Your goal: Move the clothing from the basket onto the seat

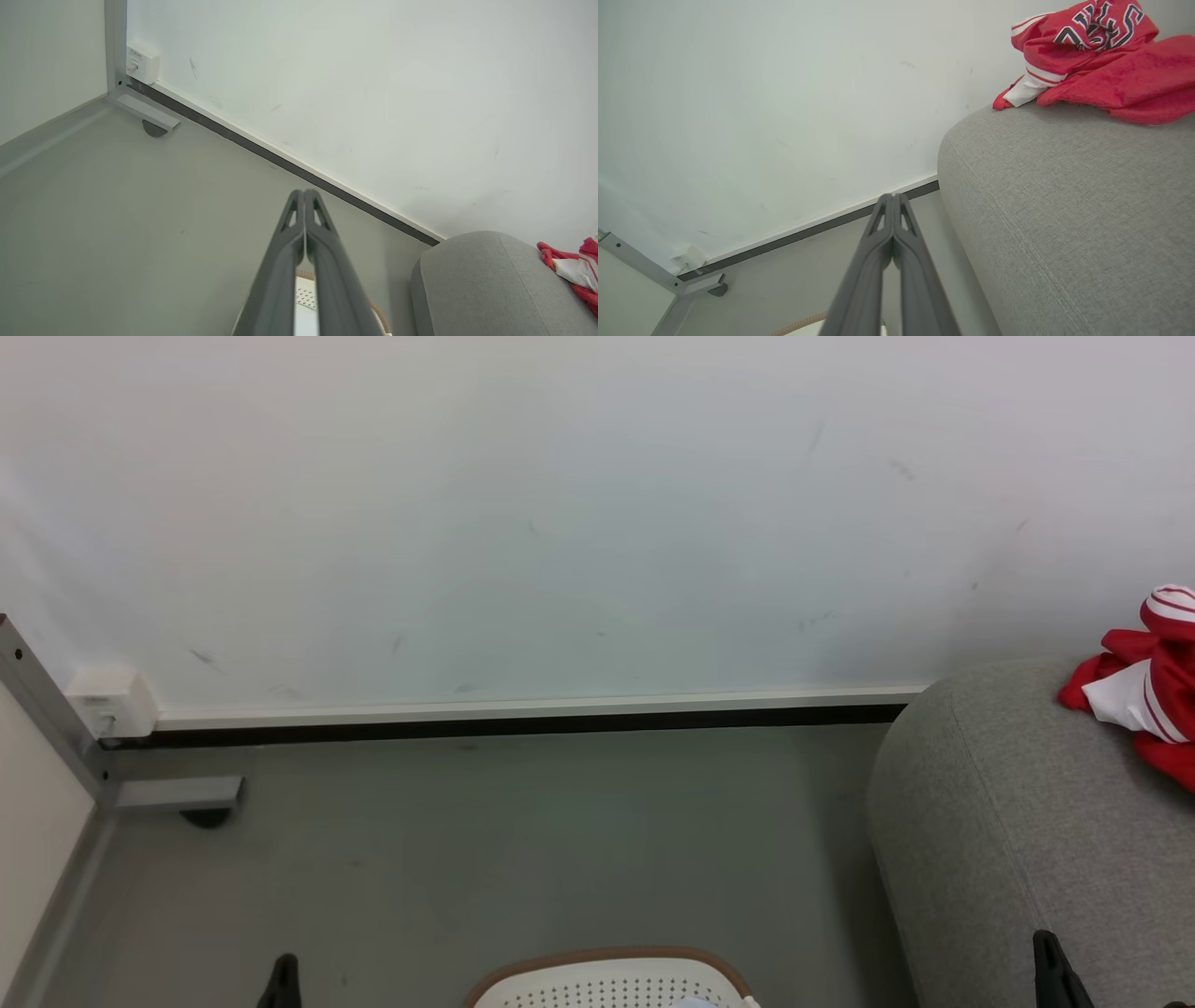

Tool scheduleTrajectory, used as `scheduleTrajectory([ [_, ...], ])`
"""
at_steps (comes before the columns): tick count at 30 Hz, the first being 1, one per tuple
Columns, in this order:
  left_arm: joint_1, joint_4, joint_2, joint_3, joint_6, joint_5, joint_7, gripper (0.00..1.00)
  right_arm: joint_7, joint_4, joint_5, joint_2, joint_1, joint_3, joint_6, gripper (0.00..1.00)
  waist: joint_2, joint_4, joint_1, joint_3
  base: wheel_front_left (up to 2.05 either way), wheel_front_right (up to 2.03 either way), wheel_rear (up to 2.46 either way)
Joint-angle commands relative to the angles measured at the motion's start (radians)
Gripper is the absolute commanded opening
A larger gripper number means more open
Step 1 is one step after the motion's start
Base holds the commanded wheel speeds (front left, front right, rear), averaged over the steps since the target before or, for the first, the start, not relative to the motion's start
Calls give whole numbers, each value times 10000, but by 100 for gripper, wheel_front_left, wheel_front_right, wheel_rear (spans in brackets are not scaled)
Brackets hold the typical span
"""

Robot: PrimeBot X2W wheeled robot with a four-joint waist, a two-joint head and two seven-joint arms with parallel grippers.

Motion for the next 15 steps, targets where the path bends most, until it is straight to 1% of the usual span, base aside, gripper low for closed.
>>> scheduleTrajectory([
  [1, -300, -112, 31, 143, -78, -399, 81, 0, 70, -168, 419, -70, -332, -65, -5, 0, -1, 4, -1, 8, 0, 0, 0],
  [15, -640, -35, -189, 478, -454, -2251, 613, 0, 607, -199, 2557, -77, -618, -177, -8, 0, -1, 50, -1, 104, 0, 0, 0],
])
